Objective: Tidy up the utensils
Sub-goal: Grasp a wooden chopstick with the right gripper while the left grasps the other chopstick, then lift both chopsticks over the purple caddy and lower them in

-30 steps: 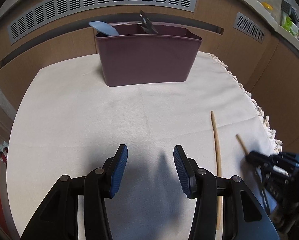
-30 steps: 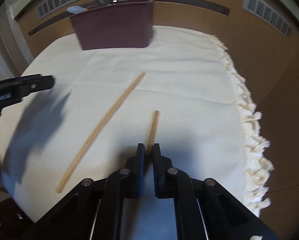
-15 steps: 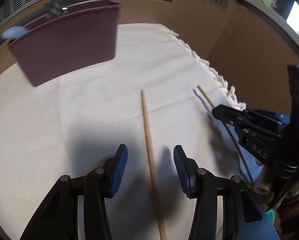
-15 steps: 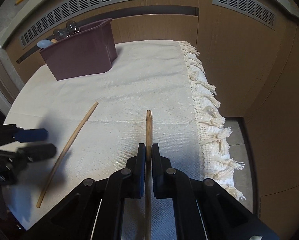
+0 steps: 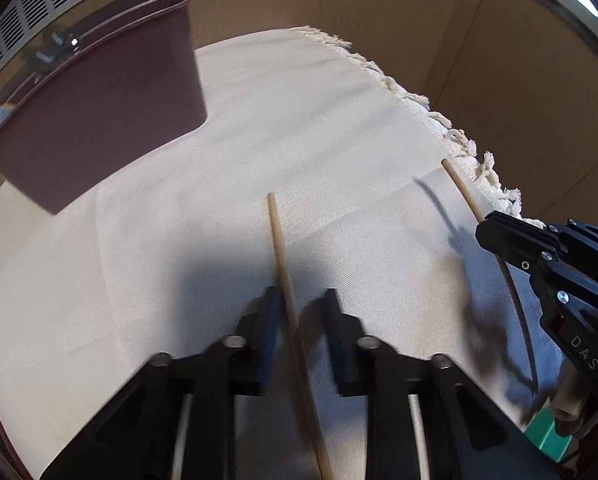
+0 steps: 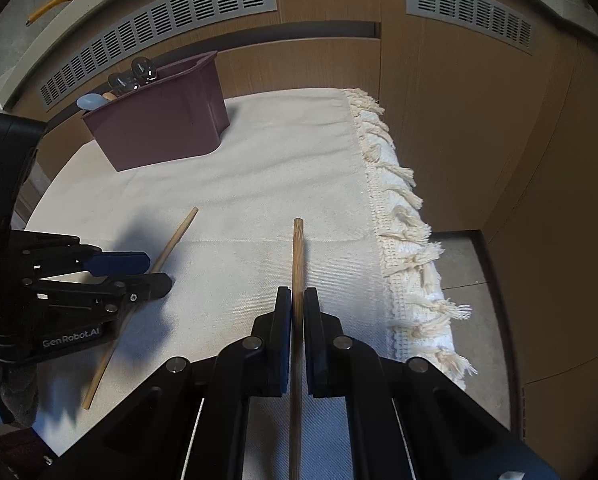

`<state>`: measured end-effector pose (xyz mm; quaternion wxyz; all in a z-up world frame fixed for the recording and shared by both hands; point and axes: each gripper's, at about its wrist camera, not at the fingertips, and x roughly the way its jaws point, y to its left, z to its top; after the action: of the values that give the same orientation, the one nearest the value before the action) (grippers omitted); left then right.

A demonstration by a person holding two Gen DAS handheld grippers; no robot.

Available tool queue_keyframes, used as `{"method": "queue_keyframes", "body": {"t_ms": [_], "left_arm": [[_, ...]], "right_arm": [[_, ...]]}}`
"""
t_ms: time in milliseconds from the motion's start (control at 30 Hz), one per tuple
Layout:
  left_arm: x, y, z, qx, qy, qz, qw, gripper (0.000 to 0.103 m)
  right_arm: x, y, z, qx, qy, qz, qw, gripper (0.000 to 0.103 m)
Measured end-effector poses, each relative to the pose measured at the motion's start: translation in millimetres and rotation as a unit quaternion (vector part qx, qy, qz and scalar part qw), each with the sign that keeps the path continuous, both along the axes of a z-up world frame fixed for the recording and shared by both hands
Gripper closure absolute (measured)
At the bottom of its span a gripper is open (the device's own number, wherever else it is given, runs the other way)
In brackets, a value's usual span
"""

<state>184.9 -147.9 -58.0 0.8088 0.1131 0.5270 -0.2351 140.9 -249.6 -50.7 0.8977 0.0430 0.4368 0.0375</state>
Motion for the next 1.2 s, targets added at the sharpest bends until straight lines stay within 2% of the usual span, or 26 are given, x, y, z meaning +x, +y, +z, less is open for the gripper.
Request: {"method": "queue_keyframes", "body": {"t_ms": [33,167,367,533,633,767,867,1000,1100,1167,1200], "left_arm": [[0,-1,0,-0.008,-0.003,-0.006,0.9999,0.096],[0,8,4,-0.036,0.0,-0.002,0.9993,0.097],[-6,53,27,-0.091,-0.021,0.042,0.9947,0.097],[-16,100,66,-0.148,-0.068,0.088,0.9826,0.097],[-23,129,91,-0.178,-0.102,0.114,0.9721,0.097],[-27,161,116,-0.204,-0.135,0.139,0.9596,0.097],[-22,180,153,-0.228,-0.183,0.148,0.9448,0.097],[-20,195,203,-0.238,-0.257,0.146,0.9252,0.097],[-14,203,209,-0.247,-0.259,0.149,0.9219,0.097],[-11,204,198,-0.248,-0.248,0.148,0.9248,0.097],[-9,203,190,-0.245,-0.242,0.15,0.9266,0.097]], "right_arm": [[-1,-1,0,0.001,0.001,-0.002,1.0,0.098],[-3,0,0,0.008,0.004,-0.004,1.0,0.098],[-3,12,4,0.022,0.006,0.012,1.0,0.098],[4,21,19,0.061,-0.007,0.034,0.998,0.099],[8,29,41,0.057,-0.036,0.049,0.997,0.1],[15,40,68,0.078,-0.067,0.075,0.992,0.1],[25,46,88,0.09,-0.089,0.084,0.988,0.101],[40,52,143,0.107,-0.15,0.111,0.977,0.101],[41,48,172,0.101,-0.172,0.128,0.972,0.101],[40,44,175,0.079,-0.153,0.136,0.975,0.1],[39,40,167,0.068,-0.125,0.147,0.979,0.1]]}}
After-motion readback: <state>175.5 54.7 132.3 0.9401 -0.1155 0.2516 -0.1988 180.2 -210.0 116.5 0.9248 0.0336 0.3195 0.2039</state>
